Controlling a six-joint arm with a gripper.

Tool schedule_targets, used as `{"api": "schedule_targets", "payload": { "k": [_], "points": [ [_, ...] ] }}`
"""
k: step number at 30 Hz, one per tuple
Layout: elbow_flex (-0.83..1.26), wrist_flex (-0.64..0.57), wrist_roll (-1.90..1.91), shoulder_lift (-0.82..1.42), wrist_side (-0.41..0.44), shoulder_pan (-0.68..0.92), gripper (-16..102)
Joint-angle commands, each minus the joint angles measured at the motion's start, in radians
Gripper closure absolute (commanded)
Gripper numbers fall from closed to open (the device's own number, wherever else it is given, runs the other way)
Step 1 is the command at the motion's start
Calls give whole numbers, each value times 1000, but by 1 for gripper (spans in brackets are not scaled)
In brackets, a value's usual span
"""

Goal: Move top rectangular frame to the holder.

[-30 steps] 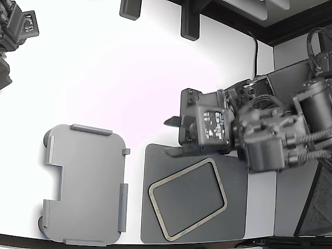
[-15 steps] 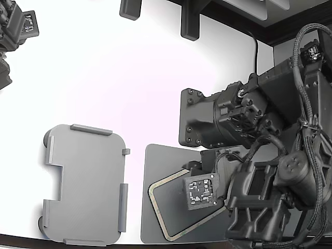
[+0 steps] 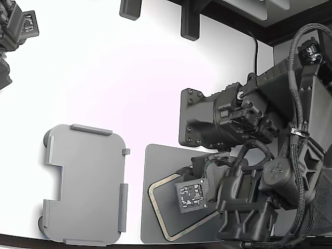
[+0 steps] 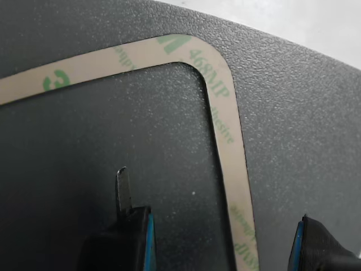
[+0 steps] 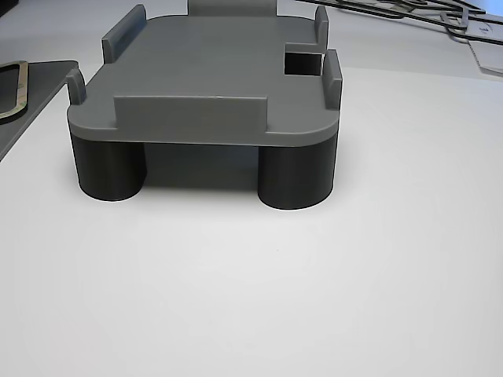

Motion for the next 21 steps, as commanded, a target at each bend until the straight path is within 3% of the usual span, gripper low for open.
{"api": "schedule_targets", "payload": {
  "k": [1,9,21],
  "points": [
    [-18,-3,-25,12,-9,-40,-14],
    [-66,8,-222,-63,-94,-160,-14],
    [-41,-49,-316,-80,-133,-199,-14]
  ]
}}
